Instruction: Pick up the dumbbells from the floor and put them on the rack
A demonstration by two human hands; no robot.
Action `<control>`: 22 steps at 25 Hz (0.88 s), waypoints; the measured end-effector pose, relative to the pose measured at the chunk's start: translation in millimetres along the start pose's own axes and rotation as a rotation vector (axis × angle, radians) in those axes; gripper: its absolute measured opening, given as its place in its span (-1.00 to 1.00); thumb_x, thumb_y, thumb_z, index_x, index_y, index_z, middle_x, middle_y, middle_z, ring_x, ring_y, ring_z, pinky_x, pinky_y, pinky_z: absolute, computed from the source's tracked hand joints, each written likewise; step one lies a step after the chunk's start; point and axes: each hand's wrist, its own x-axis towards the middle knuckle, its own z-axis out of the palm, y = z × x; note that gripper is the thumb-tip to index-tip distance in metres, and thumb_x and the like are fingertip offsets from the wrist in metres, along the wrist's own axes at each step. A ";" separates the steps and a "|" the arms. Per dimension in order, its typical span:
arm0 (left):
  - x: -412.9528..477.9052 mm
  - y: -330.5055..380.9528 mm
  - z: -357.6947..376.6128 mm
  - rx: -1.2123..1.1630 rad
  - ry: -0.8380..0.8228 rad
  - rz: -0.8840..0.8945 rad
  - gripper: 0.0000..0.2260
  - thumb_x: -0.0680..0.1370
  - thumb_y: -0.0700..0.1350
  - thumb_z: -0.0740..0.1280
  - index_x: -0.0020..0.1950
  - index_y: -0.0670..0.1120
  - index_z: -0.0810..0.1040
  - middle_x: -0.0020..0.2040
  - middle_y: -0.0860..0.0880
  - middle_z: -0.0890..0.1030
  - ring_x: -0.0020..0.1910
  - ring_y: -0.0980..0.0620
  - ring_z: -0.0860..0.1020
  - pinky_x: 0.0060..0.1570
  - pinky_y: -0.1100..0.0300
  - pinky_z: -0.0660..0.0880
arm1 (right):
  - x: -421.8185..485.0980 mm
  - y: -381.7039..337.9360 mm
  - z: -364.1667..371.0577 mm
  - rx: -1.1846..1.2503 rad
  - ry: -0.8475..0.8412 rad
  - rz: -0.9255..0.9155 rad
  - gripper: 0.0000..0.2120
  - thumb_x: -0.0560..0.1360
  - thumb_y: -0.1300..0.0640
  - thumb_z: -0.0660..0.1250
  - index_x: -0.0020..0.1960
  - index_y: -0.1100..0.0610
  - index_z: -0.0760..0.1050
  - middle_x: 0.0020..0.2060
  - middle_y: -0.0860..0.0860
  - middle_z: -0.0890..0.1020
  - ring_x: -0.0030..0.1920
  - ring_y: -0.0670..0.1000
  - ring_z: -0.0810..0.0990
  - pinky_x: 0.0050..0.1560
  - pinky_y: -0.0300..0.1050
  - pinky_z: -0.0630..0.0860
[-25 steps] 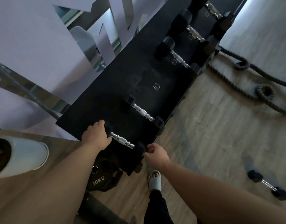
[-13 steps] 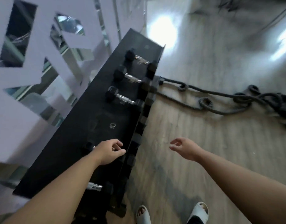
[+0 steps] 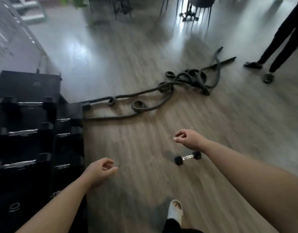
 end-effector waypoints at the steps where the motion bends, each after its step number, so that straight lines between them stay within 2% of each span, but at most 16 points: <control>1: 14.5 22.6 14.0 0.013 -0.015 0.022 -0.71 0.48 0.07 0.54 0.13 -0.01 0.66 -0.06 0.05 0.71 -0.09 0.07 0.66 -0.04 0.20 0.58 | 6.4 16.7 -14.3 0.001 0.008 0.017 -0.66 0.53 -0.05 0.45 0.20 0.13 0.63 -0.04 0.02 0.66 -0.04 0.00 0.61 -0.04 -0.19 0.42; 6: 75.9 125.6 71.0 0.054 -0.132 0.168 -0.70 0.52 0.11 0.50 0.16 -0.01 0.62 -0.02 0.03 0.70 -0.07 0.04 0.66 0.08 0.13 0.58 | 35.9 81.8 -56.7 -0.005 -0.009 0.116 -0.64 0.52 -0.05 0.45 0.22 0.14 0.61 0.03 0.06 0.68 -0.05 0.01 0.60 -0.07 -0.20 0.44; 8: 98.7 151.8 81.2 0.049 -0.170 0.187 -0.67 0.51 0.15 0.49 0.18 0.02 0.61 0.01 0.07 0.69 -0.03 0.06 0.67 0.12 0.10 0.59 | 52.2 96.3 -63.3 -0.008 -0.026 0.156 -0.68 0.53 -0.03 0.45 0.20 0.13 0.60 -0.08 -0.03 0.65 -0.16 -0.01 0.60 -0.27 -0.28 0.47; 10: 124.8 168.1 89.3 0.061 -0.215 0.190 -0.65 0.52 0.18 0.46 0.21 0.05 0.59 0.04 0.10 0.66 0.02 0.07 0.65 0.14 0.07 0.58 | 71.6 107.6 -65.1 -0.007 -0.039 0.195 -0.70 0.54 -0.02 0.44 0.19 0.11 0.59 -0.12 -0.06 0.62 -0.24 -0.08 0.58 -0.42 -0.40 0.41; 11: 139.0 173.9 93.5 0.069 -0.240 0.188 -0.65 0.52 0.19 0.45 0.22 0.06 0.57 0.06 0.11 0.65 0.04 0.08 0.64 0.14 0.07 0.58 | 82.3 110.9 -65.6 -0.015 -0.043 0.210 -0.69 0.54 -0.03 0.43 0.20 0.11 0.59 -0.09 -0.04 0.64 -0.22 -0.08 0.59 -0.38 -0.39 0.41; 14: 188.9 184.9 105.9 0.074 -0.302 0.186 -0.62 0.52 0.22 0.43 0.25 0.08 0.55 0.09 0.13 0.63 0.07 0.08 0.62 0.15 0.05 0.58 | 119.5 117.3 -66.7 -0.053 -0.064 0.249 -0.66 0.53 -0.05 0.43 0.22 0.09 0.60 -0.05 -0.03 0.67 -0.15 -0.05 0.60 -0.15 -0.21 0.44; 17: 236.5 190.6 113.7 0.089 -0.356 0.167 -0.57 0.51 0.25 0.42 0.28 0.07 0.55 0.14 0.11 0.63 0.12 0.05 0.62 0.19 0.03 0.56 | 158.4 123.4 -71.7 -0.046 -0.079 0.299 -0.67 0.54 -0.01 0.42 0.23 0.13 0.59 -0.15 -0.08 0.65 -0.17 -0.05 0.60 -0.18 -0.21 0.45; 22: 298.4 199.5 137.3 0.074 -0.398 0.100 -0.53 0.51 0.27 0.41 0.33 0.07 0.53 0.19 0.10 0.61 0.19 0.02 0.59 0.23 0.02 0.53 | 230.1 153.8 -83.3 -0.112 -0.106 0.351 -0.63 0.53 -0.06 0.41 0.26 0.11 0.59 0.07 0.02 0.66 0.05 0.01 0.58 0.06 -0.15 0.44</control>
